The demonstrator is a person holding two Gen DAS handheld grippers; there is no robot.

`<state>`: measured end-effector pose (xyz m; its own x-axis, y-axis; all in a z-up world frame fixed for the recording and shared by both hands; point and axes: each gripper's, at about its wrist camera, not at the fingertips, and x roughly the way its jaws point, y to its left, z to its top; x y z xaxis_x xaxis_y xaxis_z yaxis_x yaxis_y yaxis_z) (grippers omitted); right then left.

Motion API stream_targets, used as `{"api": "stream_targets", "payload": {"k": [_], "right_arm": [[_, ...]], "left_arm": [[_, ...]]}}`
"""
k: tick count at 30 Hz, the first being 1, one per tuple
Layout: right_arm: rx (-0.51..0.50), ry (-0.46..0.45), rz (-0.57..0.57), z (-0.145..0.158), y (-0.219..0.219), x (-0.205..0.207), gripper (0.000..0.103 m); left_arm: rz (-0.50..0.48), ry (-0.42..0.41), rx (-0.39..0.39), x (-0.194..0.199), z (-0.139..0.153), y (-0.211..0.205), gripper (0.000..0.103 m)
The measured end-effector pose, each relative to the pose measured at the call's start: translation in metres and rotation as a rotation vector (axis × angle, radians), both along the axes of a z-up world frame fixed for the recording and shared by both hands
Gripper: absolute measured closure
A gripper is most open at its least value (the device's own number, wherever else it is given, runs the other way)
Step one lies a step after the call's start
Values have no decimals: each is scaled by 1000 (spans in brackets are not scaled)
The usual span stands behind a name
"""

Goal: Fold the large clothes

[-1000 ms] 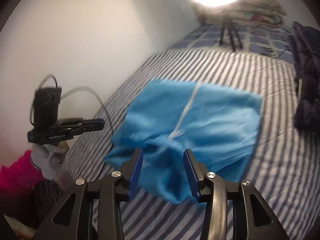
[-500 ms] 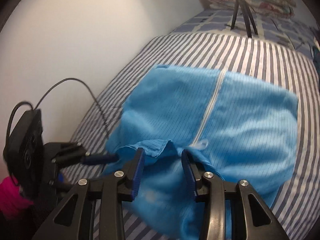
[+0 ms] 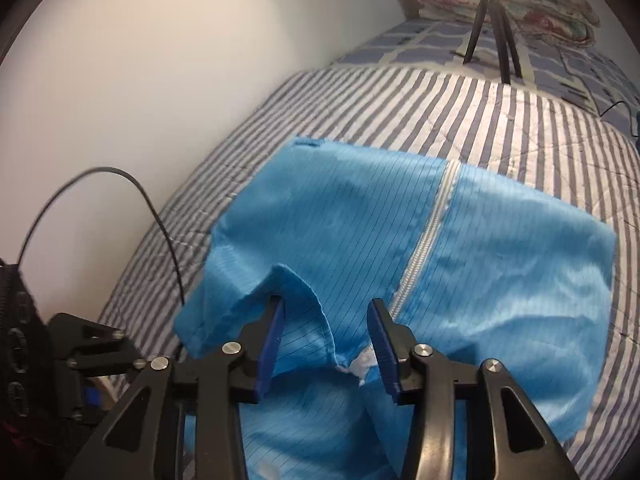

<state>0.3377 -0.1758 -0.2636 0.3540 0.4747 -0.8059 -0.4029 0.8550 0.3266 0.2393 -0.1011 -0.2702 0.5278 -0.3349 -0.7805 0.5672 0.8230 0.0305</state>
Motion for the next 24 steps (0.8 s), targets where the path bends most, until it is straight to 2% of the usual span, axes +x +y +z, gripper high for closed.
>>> {"api": "stream_targets", "payload": {"k": [2,4,5,7,10,12,15,17,18,19,22,24], "right_arm": [[-67,0,-21,-8,5,4,81],[-148,26,-71,-18,6,9,83],[-137,42,-87,-20,3,11,83],[-42,13,-86,-4,-6,3,80],[91,-34,-94,29,-31,-19,69],[120,-51,-110,46,-50,-35,67],[97,-41,-136,56,-70,-53,62],[48,-25,-128,54,-78,-65,60],[20,-22,-126,53,-78,-67,60],[-15,-5,-132,47,-80,-73,56],[-26,56,-167,33,-91,-84,56],[21,99,-204,27,-99,-92,56]], "left_arm": [[-19,3,-11,-4,0,1,103],[-20,3,3,-8,-2,1,103],[-20,9,11,-8,-4,1,103],[-12,46,4,-6,-5,2,103],[26,81,-37,0,3,10,103],[41,92,-99,0,14,15,103],[23,119,-182,-3,27,13,102],[-6,131,-194,-8,30,5,94],[-17,134,-189,-13,31,2,77],[-34,132,-175,-18,31,-3,65],[-86,102,-126,-28,30,-17,64],[-121,78,-83,-31,30,-31,64]]}}
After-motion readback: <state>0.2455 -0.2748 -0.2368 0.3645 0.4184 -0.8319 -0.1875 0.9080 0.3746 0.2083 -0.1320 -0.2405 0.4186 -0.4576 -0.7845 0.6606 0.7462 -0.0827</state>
